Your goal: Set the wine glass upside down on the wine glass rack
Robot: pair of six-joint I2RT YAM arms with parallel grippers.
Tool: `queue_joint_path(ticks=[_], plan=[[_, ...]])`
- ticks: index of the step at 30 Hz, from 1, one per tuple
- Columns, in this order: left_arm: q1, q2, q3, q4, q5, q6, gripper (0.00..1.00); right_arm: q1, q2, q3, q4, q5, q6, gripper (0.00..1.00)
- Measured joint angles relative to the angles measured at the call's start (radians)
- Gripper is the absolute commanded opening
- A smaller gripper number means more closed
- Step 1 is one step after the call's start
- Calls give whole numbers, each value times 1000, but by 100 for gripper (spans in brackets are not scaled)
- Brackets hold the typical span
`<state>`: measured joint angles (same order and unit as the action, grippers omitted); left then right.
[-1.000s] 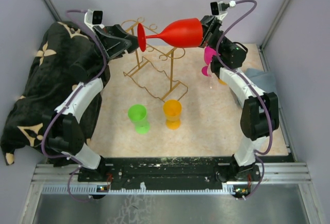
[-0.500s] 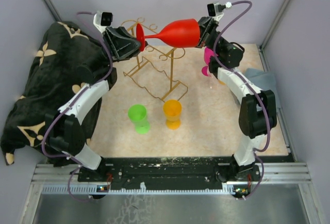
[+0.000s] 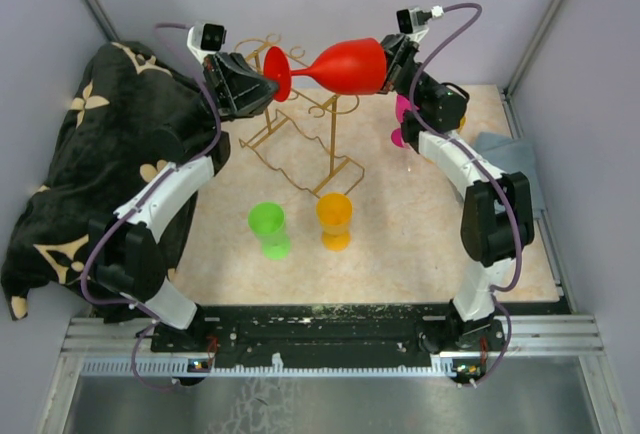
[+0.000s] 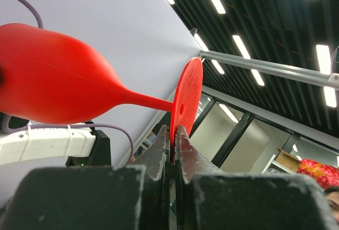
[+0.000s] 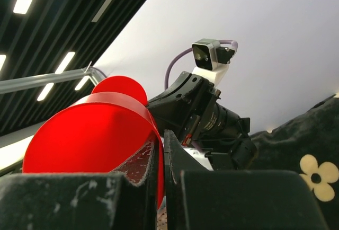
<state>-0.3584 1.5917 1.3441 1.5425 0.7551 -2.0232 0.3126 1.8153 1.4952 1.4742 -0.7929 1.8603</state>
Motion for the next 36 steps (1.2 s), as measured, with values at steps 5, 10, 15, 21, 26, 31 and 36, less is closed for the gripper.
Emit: queue_joint_path(ticks=[5, 10, 15, 21, 26, 31, 36], plan=[[1, 0, 18, 0, 7, -4, 0, 6, 0, -1, -2, -3, -11, 37], [24, 0, 37, 0, 10, -13, 0, 5, 0, -2, -2, -5, -29, 42], [76, 0, 78, 0, 16, -27, 0, -13, -6, -24, -8, -5, -55, 44], [228, -10, 102, 0, 23, -30, 0, -73, -80, -129, -54, -14, -122, 44], [298, -17, 90, 0, 24, -25, 0, -92, -177, -169, -135, -42, -208, 44], [346, -17, 90, 0, 46, 0, 0, -92, -272, -180, -234, -75, -312, 45], [405, -17, 92, -6, 72, 40, 0, -92, -342, -205, -369, -93, -427, 45]])
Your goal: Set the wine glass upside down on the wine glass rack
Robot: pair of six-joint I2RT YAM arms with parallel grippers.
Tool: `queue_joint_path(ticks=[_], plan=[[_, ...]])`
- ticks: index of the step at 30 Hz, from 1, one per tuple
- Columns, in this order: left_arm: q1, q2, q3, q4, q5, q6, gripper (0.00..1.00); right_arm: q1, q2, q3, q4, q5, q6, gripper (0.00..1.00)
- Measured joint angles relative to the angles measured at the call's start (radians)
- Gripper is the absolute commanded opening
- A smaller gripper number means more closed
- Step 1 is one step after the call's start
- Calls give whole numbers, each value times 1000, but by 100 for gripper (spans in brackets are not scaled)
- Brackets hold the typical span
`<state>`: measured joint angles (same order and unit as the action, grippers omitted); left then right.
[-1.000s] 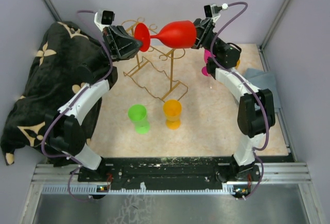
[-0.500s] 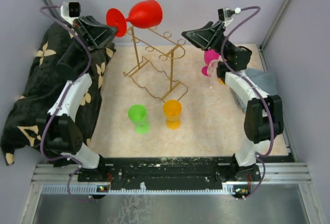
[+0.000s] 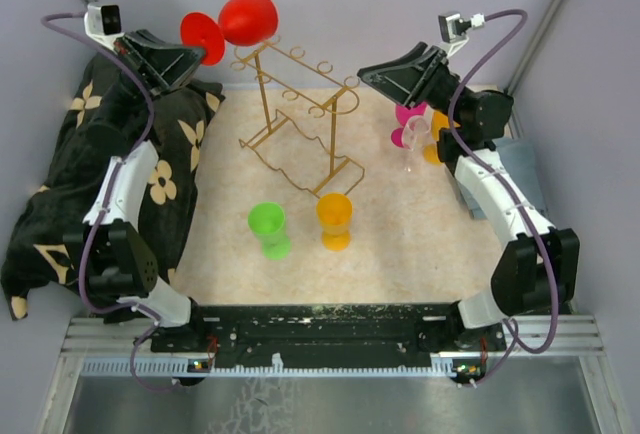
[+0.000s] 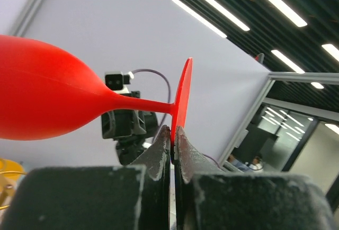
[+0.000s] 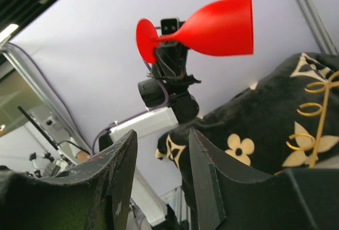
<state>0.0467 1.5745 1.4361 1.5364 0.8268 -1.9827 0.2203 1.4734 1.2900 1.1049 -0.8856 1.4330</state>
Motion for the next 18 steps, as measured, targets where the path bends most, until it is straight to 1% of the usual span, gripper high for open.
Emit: queue_joint_path(ticks=[5, 8, 10, 13, 16, 18], plan=[[60, 0, 5, -33, 32, 64, 0, 0, -48, -27, -159, -6, -126, 45], [90, -3, 5, -117, 62, 153, 0, 0, -86, -45, -261, -6, -201, 45], [105, -14, 5, -212, 80, 238, 0, 0, -115, -55, -317, -6, -244, 45], [129, -50, 5, -411, 91, 405, 0, 0, -154, -64, -381, -5, -298, 45], [148, -92, 12, -608, 78, 571, 0, 0, -193, -74, -439, -2, -345, 45], [156, -108, 17, -694, 64, 640, 0, 0, -205, -75, -463, -2, -367, 45]])
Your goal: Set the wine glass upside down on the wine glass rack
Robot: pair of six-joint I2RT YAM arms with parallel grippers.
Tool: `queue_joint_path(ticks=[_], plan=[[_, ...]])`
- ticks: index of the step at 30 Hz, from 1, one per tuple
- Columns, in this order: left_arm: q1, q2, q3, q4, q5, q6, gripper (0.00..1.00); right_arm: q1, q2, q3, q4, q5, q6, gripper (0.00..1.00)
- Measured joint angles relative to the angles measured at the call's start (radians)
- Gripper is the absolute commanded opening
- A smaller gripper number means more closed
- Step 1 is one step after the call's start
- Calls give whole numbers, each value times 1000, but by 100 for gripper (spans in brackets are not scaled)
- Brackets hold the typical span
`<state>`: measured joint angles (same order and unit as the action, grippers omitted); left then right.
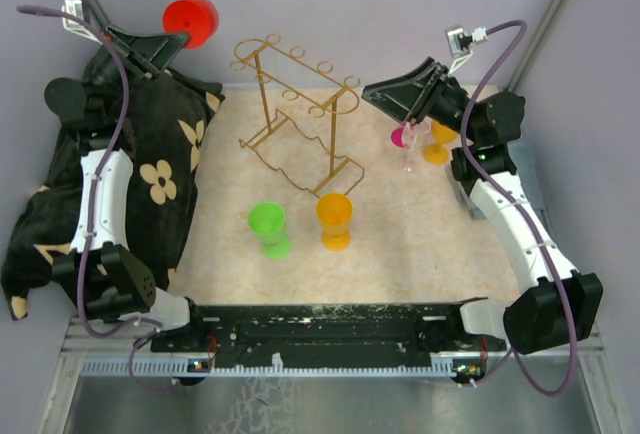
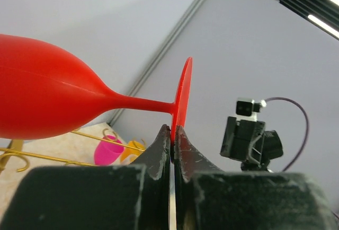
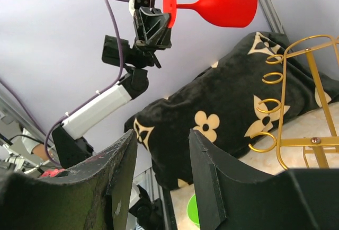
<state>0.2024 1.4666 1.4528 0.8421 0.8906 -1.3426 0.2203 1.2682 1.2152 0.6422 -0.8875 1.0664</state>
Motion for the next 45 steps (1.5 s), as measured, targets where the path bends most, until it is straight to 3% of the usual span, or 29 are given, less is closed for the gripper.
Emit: queue_joint_path(ticks=[10, 21, 31, 45], plan=[[14, -2, -8, -396, -98, 163, 0, 0, -26, -11, -103, 14, -69, 45], [11, 19, -29, -663, -154, 207, 0, 0, -45, -16, -134, 33, -95, 45], [-48, 77, -29, -777, -159, 218, 0, 0, -49, -24, -157, 50, -103, 45], [-118, 86, -28, -769, -161, 213, 0, 0, -50, -24, -174, 56, -107, 44]])
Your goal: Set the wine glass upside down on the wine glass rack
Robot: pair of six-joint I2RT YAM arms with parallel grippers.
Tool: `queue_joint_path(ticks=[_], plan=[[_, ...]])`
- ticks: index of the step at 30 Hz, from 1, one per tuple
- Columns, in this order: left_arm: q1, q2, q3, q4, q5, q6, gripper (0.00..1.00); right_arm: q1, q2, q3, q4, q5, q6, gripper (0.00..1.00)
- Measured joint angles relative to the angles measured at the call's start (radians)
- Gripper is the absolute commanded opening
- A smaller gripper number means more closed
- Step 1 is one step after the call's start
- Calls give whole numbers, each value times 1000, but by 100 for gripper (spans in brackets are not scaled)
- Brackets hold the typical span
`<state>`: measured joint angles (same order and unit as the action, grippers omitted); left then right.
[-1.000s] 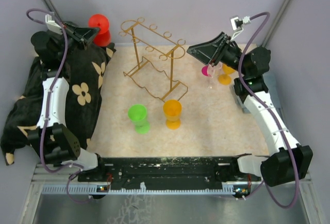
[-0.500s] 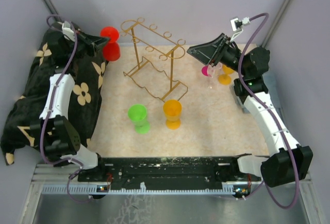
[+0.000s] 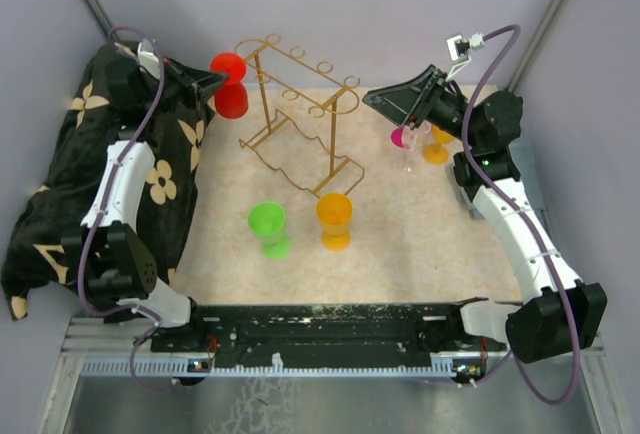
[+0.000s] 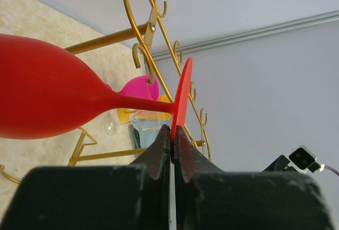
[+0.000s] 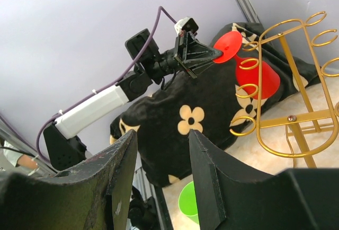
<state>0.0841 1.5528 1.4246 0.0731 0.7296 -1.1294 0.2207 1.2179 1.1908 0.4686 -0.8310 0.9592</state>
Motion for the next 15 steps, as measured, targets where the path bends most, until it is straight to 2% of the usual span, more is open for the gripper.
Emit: queue_joint_path(ticks=[15], plan=[[-18, 62, 37, 55, -5, -38, 0, 2, 0, 0, -13, 9, -18, 44]])
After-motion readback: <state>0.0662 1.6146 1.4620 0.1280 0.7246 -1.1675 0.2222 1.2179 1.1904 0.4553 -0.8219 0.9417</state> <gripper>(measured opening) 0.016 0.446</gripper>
